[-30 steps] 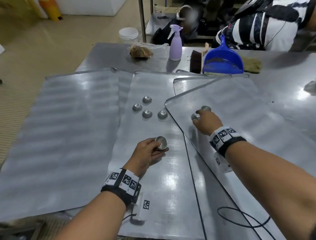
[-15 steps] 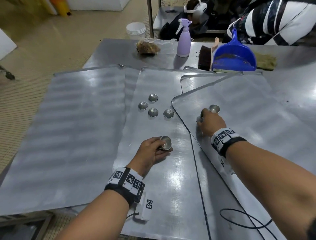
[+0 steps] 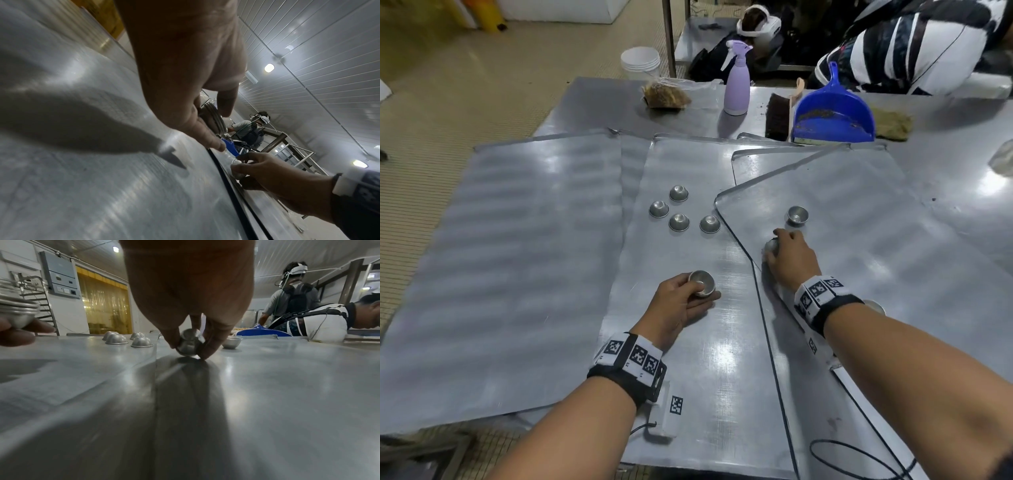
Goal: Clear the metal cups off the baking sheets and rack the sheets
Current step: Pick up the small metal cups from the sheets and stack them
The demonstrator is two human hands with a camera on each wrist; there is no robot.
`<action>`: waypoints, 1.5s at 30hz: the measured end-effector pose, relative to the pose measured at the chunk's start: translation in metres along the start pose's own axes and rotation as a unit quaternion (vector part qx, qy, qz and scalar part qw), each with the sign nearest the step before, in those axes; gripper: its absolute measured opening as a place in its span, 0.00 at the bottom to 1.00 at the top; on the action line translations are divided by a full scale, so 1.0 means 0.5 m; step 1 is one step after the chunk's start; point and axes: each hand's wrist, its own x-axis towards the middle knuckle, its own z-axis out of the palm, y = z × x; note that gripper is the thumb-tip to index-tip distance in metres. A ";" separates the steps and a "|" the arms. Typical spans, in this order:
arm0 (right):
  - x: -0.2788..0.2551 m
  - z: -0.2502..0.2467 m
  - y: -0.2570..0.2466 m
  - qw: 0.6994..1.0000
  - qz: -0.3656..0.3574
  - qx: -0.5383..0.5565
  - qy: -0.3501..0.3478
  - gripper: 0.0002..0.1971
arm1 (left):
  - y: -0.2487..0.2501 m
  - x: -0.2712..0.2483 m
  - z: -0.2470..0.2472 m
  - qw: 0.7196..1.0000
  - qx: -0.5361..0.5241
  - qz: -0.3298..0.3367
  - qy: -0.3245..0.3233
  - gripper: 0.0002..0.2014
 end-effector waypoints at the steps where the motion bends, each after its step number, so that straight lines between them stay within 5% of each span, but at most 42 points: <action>1: -0.010 -0.001 0.002 1.000 0.002 0.011 0.008 0.17 | -0.001 -0.001 0.001 1.000 -0.001 0.000 -0.001 0.13; 6: -0.043 0.003 0.019 0.999 0.019 0.038 0.023 0.13 | -0.005 -0.008 0.008 1.000 -0.002 -0.003 -0.007 0.13; 15: -0.074 -0.013 0.019 0.998 0.034 0.044 -0.008 0.27 | -0.002 -0.021 0.019 0.999 -0.036 -0.006 -0.007 0.13; 24: -0.152 -0.007 -0.122 0.962 -0.159 0.216 -0.046 0.30 | -0.002 -0.026 0.026 0.993 -0.115 -0.013 0.015 0.12; 32: -0.168 0.030 -0.153 0.962 -0.176 0.190 -0.084 0.37 | 0.002 -0.035 0.011 0.991 -0.134 0.006 0.021 0.11; 37: -0.117 -0.002 -0.124 0.974 -0.110 0.189 -0.060 0.29 | 0.000 -0.028 -0.003 0.993 -0.119 -0.004 0.019 0.13; 41: 0.001 -0.046 -0.063 0.996 -0.029 0.083 0.025 0.22 | 0.003 -0.019 -0.005 0.997 -0.077 0.004 0.008 0.12; 45: 0.114 -0.077 0.009 0.999 0.034 -0.008 0.021 0.23 | 0.010 -0.007 0.000 0.998 -0.059 0.005 0.003 0.13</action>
